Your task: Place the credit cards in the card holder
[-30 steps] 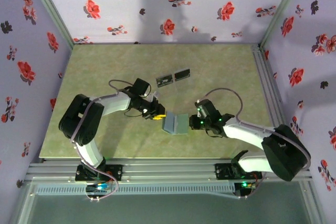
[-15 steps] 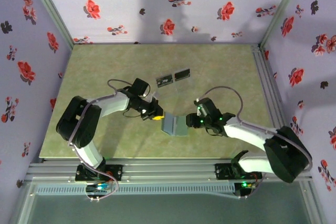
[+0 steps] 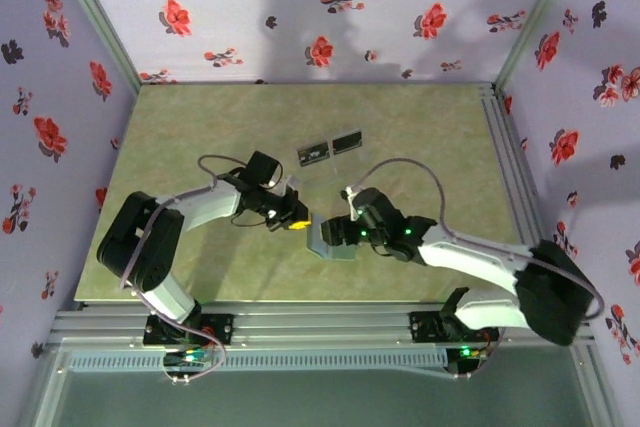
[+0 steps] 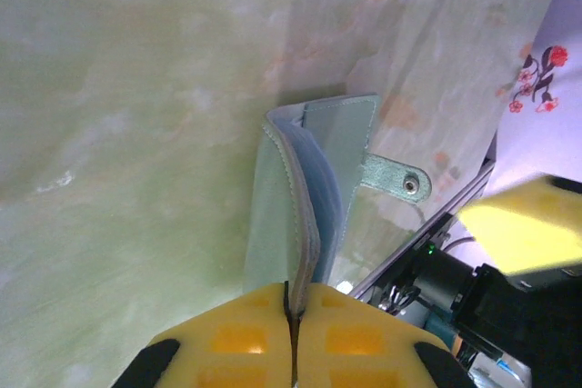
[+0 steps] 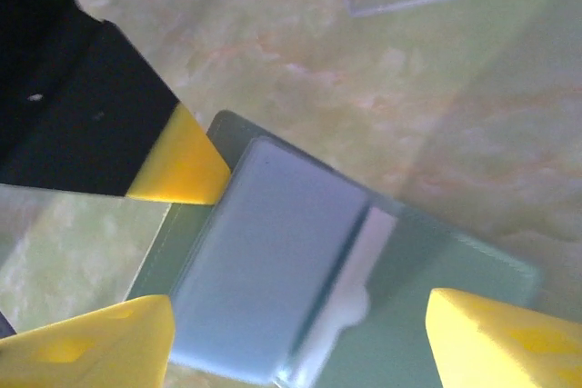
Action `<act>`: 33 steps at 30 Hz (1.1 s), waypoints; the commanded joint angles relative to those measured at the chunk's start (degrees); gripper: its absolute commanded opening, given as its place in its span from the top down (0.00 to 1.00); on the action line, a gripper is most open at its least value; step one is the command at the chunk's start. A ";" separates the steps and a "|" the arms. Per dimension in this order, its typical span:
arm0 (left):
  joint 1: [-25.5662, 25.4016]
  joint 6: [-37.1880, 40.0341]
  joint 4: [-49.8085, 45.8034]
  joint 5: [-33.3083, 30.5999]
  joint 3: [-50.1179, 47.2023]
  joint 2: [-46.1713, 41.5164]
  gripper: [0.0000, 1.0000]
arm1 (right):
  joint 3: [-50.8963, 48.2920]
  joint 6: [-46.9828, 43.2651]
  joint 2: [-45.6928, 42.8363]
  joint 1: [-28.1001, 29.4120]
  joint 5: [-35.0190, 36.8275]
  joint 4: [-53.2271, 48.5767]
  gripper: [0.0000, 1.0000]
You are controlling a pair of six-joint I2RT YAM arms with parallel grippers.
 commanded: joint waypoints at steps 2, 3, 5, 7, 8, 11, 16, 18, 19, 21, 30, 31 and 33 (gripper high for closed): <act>-0.38 -6.35 7.48 1.21 -2.97 -2.69 1.00 | 0.67 4.01 6.68 1.01 -5.57 8.21 0.13; -0.41 -7.32 9.03 1.43 -3.77 -3.19 1.00 | 0.70 4.38 7.77 1.31 -5.70 9.40 0.11; -0.38 -9.04 10.55 1.06 -4.82 -4.33 1.00 | 1.40 4.03 9.18 1.79 -5.60 9.32 0.09; -0.38 -9.82 11.01 0.90 -4.95 -5.26 1.00 | 3.52 2.94 10.52 2.32 -2.26 4.01 0.10; -0.39 -9.91 10.96 0.94 -4.84 -5.43 1.00 | 4.20 2.58 10.99 2.50 -0.43 1.71 0.10; -0.41 -9.89 10.58 1.33 -4.83 -5.54 1.00 | 4.40 2.78 11.14 2.46 5.25 -2.24 0.13; -0.20 -8.76 8.05 0.94 -4.52 -5.69 1.00 | 4.51 4.55 7.33 2.47 18.37 -10.88 0.15; 0.01 -7.42 6.18 0.62 -4.01 -5.67 1.00 | 3.55 5.83 5.20 2.48 21.55 -12.08 0.14; 0.17 -6.71 4.88 0.13 -3.63 -5.64 1.00 | 3.26 5.55 4.12 2.46 21.88 -12.34 0.14; 0.54 -5.63 2.91 -0.63 -2.93 -5.58 1.00 | 3.30 4.65 1.99 2.47 22.03 -13.16 0.13; 1.60 -4.34 -0.05 -1.92 -1.90 -5.06 1.00 | 7.25 2.72 0.21 2.19 15.23 -12.50 0.10; 1.70 -3.94 -0.17 -1.99 -2.00 -5.16 1.00 | 7.62 3.01 1.17 2.24 13.46 -11.50 0.10; 1.99 -3.93 -0.27 -2.19 -2.41 -5.19 1.00 | 8.46 3.29 3.33 2.20 9.81 -9.47 0.13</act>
